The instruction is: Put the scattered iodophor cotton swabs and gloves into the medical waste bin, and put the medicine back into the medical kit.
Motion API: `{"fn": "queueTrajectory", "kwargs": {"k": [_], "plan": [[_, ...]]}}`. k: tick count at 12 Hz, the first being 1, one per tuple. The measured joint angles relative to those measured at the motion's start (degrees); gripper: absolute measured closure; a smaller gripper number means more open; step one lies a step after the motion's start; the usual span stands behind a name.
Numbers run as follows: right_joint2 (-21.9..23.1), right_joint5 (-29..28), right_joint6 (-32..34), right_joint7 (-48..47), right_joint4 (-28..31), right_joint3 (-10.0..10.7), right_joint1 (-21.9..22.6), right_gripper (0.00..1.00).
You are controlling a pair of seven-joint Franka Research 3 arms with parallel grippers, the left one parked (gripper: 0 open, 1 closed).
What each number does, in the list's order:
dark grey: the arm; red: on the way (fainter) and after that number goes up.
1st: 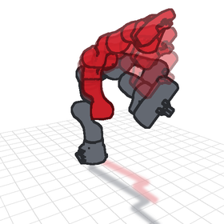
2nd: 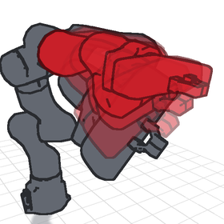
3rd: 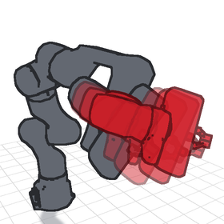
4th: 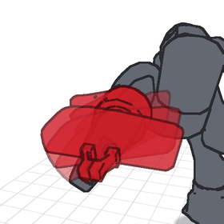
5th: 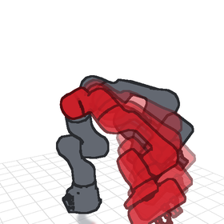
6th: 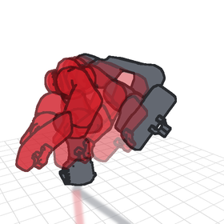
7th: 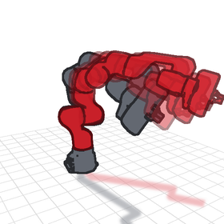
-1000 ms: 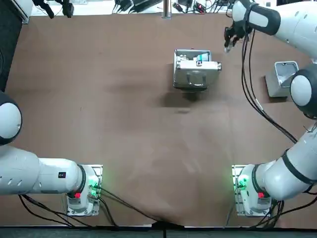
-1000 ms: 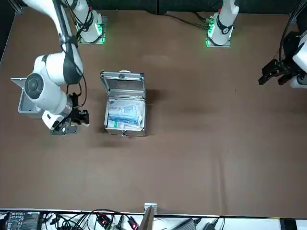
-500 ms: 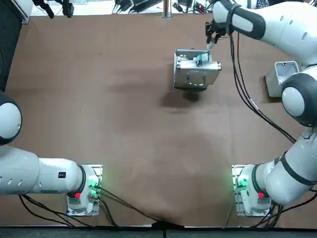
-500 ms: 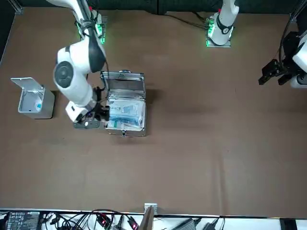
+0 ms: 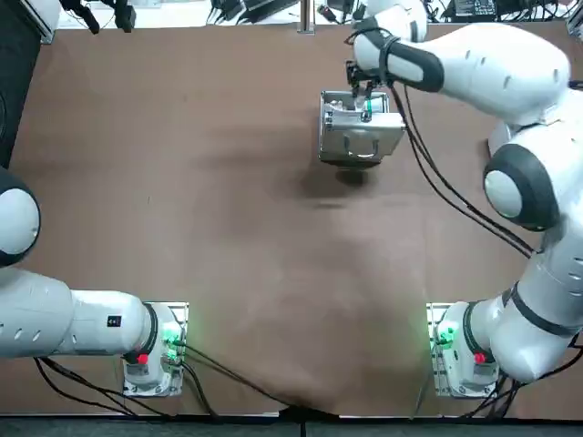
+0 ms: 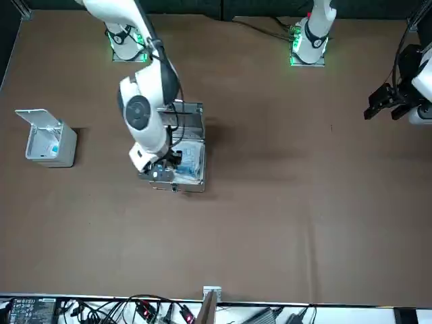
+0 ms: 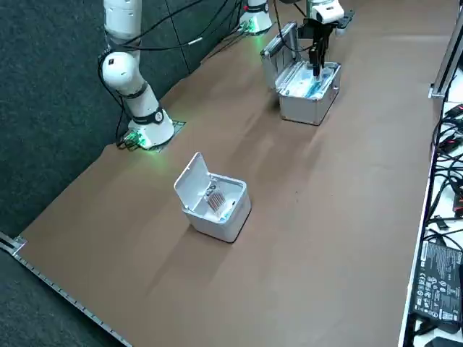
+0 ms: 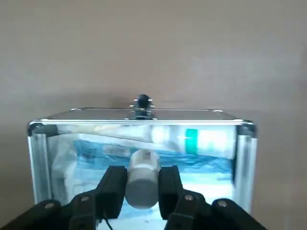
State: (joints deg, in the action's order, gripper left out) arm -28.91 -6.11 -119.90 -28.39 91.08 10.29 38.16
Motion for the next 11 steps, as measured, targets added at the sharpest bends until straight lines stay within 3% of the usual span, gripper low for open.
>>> {"fn": "queueTrajectory", "kwargs": {"k": [11], "plan": [[-7.54,0.01,-1.05,-2.16,-6.96,0.48,0.42,0.60]]}}
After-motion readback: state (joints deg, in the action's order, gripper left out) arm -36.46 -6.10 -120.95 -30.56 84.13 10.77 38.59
